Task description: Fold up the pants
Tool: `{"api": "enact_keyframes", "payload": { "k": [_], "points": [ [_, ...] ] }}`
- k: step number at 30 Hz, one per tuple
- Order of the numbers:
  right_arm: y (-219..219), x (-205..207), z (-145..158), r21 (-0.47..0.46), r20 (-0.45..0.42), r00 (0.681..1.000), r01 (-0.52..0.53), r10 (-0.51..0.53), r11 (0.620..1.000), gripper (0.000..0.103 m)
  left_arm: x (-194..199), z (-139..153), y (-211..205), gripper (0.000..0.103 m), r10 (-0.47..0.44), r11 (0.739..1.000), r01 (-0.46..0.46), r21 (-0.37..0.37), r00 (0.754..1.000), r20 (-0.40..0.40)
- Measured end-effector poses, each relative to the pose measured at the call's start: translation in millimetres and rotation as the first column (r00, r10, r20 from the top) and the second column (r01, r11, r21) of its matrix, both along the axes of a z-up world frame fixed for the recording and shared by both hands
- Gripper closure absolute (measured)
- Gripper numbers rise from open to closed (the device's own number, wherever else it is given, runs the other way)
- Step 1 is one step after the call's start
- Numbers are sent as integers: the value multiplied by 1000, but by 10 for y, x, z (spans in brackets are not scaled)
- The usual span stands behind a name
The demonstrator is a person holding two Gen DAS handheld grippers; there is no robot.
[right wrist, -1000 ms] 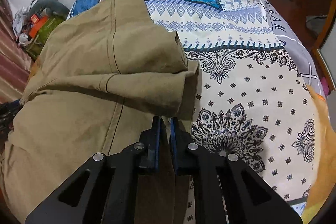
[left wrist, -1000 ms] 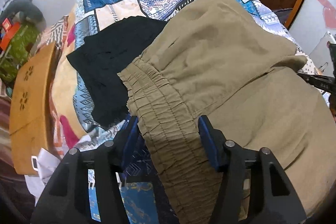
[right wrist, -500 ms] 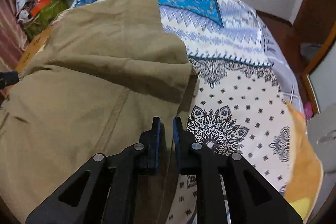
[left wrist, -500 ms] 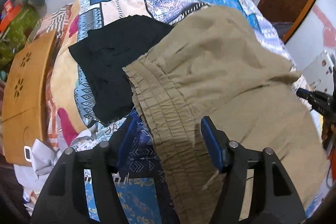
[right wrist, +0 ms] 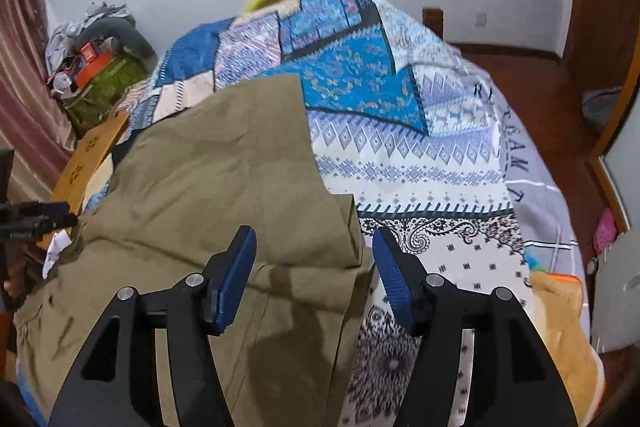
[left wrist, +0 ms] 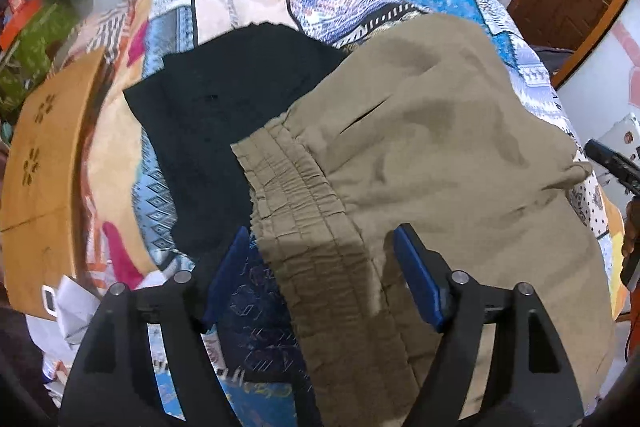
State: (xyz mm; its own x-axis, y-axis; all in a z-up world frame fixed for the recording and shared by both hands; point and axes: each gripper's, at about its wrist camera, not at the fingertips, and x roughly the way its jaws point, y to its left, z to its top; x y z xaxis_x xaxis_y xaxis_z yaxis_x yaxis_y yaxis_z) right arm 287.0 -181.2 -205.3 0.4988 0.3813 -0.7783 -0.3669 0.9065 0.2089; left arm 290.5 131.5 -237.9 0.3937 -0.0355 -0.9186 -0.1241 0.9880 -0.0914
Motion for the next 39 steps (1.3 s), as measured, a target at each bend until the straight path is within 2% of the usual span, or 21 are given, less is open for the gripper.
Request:
{"api": "enact_keyframes", "payload": {
  "k": [2, 4, 7, 8, 9, 10, 12, 14, 16, 17, 20, 24, 29, 31, 33, 36, 39],
  "points": [
    [23, 151, -171, -16, -67, 998, 4, -5, 1000, 46, 30, -95, 37, 27, 21, 999, -21, -31, 1000, -23],
    [15, 224, -295, 14, -122, 992, -8, 10, 1000, 46, 45, -173, 81, 26, 33, 997, -36, -68, 999, -36],
    [32, 274, -384, 61, -138, 990, -26, 34, 998, 47, 49, -229, 101, 23, 49, 996, -51, -69, 998, -31],
    [46, 276, -392, 73, -130, 990, -37, 46, 997, 53, 35, -231, 97, 23, 59, 997, -60, -47, 998, -20],
    [67, 268, -399, 80, -126, 990, -51, 61, 995, 64, 29, -238, 91, 23, 64, 998, -65, -19, 998, -12],
    [105, 268, -422, 60, -125, 990, -60, 67, 996, 68, 21, -240, 64, 24, 57, 998, -57, 11, 998, 4],
    [156, 240, -464, 9, -101, 992, -75, 76, 997, 82, 2, -225, 22, 30, 42, 997, -44, 66, 999, 31],
    [201, 205, -511, -8, -97, 990, -98, 97, 995, 89, -14, -202, -34, 32, 24, 989, -31, 144, 998, 54],
    [235, 168, -526, -39, -71, 992, -106, 103, 994, 90, -27, -198, -87, 32, 11, 975, -26, 220, 998, 69],
    [236, 166, -522, -48, -65, 993, -107, 103, 993, 91, -21, -201, -80, 32, 15, 972, -31, 234, 997, 71],
    [283, 167, -524, -96, -55, 993, -111, 106, 989, 92, -7, -208, -27, 32, 38, 972, -54, 228, 997, 71],
    [334, 186, -533, -134, -65, 994, -98, 90, 986, 92, 11, -275, -5, 27, 31, 975, -45, 218, 997, 64],
    [290, 218, -411, -138, -91, 993, -86, 74, 987, 88, -9, -136, 30, 25, 6, 982, -16, 188, 998, 56],
    [255, 219, -317, -138, -77, 996, -63, 53, 988, 84, -16, -69, 55, 25, -2, 978, -11, 210, 998, 60],
    [190, 217, -180, -112, -49, 998, -35, 29, 993, 77, -8, 1, 117, 25, 1, 970, -18, 242, 998, 69],
    [153, 230, 53, -71, 10, 1000, -19, 20, 997, 64, 59, 83, 302, 20, 29, 978, -46, 205, 996, 85],
    [212, 289, 249, -46, 64, 997, -27, 30, 999, 57, 202, 92, 467, 18, 70, 984, -83, 156, 994, 86]
  ]
}}
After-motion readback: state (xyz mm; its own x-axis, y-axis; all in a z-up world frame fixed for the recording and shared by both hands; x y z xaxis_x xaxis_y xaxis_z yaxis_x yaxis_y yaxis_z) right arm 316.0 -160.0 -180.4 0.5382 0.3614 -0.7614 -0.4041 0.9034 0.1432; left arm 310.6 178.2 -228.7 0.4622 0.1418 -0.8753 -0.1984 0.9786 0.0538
